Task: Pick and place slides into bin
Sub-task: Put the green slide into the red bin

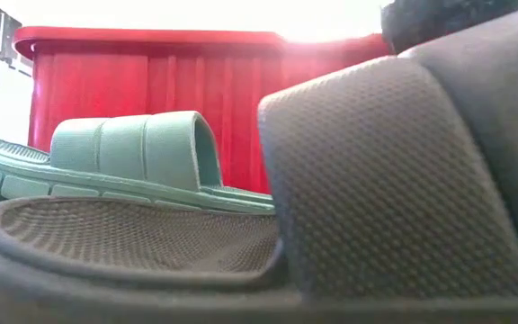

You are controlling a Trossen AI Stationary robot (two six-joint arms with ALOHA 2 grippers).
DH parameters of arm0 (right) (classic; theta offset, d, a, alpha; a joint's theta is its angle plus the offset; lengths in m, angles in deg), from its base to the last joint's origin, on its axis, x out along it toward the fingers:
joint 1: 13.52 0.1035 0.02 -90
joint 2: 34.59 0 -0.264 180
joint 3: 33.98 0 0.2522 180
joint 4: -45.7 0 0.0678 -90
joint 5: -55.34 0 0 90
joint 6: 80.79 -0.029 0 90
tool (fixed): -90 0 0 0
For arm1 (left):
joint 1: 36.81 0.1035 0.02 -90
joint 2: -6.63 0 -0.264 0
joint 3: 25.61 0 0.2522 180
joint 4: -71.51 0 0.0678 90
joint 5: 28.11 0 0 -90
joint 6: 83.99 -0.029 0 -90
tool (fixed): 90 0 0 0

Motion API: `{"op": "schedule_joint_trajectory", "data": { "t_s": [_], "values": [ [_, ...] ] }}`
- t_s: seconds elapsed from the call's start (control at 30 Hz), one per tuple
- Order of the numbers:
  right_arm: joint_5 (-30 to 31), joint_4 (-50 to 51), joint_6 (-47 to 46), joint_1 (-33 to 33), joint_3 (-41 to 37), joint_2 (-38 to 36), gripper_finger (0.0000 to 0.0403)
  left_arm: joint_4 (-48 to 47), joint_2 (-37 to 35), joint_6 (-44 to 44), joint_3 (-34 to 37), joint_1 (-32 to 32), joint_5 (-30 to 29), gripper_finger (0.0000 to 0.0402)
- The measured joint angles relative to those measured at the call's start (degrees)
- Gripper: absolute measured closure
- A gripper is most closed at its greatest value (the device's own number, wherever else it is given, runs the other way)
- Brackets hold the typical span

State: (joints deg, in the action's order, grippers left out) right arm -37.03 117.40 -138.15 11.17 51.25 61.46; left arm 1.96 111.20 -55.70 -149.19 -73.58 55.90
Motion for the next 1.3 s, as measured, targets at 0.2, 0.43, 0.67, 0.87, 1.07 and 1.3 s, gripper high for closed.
{"op": "schedule_joint_trajectory", "data": {
  "t_s": [0.2,0.43,0.67,0.87,1.07,1.3],
  "values": [
    [-2.9,-16.1,1.7,1.0,0.0,0.0,0.0264,-10.1,0.7,12.2,0.0,-0.8,-1.2,0.0202],
    [1.2,-38.5,0.3,4.5,0.0,0.5,0.0264,-12.7,0.2,23.8,0.1,-5.3,-8.3,0.0202],
    [2.3,-58.5,-5.2,4.7,0.1,8.0,0.0264,-10.4,-4.4,28.5,0.1,-10.1,-21.7,0.0202],
    [9.1,-63.5,-10.6,3.4,0.1,15.3,0.0264,-11.4,-8.5,28.5,0.0,-13.7,-34.5,0.0202],
    [8.7,-68.8,-12.3,0.9,0.0,20.3,0.0264,-13.3,-9.2,27.5,0.0,-14.3,-36.0,0.0202],
    [8.2,-74.1,-10.5,-1.0,0.0,23.1,0.0264,-13.4,-9.3,25.1,0.0,-14.3,-35.7,0.0202]
  ]
}}
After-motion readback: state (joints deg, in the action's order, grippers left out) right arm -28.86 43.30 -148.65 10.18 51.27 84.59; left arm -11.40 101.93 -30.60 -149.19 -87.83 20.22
